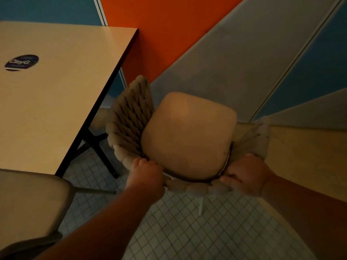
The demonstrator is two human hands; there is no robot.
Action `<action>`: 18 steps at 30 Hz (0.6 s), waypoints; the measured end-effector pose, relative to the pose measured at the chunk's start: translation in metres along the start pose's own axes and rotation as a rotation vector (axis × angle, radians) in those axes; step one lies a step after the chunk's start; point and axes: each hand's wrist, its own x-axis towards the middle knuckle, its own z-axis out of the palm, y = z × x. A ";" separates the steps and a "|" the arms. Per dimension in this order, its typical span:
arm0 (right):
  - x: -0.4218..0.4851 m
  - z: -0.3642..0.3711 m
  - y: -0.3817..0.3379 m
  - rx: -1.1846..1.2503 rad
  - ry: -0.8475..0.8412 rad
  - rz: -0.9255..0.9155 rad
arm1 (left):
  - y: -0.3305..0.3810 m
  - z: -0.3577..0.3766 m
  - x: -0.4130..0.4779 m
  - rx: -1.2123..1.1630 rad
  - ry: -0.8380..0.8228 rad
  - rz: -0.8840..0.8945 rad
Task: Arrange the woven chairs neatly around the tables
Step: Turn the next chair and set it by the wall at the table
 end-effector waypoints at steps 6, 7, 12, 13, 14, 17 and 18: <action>-0.008 -0.003 0.053 -0.138 0.012 -0.096 | 0.058 0.000 -0.017 -0.132 0.002 -0.036; -0.008 -0.004 0.055 -0.166 -0.003 -0.096 | 0.058 0.001 -0.020 -0.167 0.010 -0.017; -0.013 -0.005 0.030 -0.090 -0.087 0.341 | 0.011 -0.001 -0.030 -0.619 0.248 0.034; -0.014 -0.005 0.019 -0.013 -0.040 0.501 | -0.004 -0.005 -0.026 -0.704 0.367 -0.072; -0.014 -0.006 0.007 0.088 0.027 0.661 | -0.019 -0.009 -0.020 -0.780 0.458 -0.234; -0.007 -0.008 -0.029 0.477 0.288 1.065 | -0.059 -0.018 0.011 -1.064 0.443 -0.740; -0.003 -0.005 -0.039 0.614 0.374 1.171 | -0.071 -0.019 0.022 -1.163 0.404 -0.813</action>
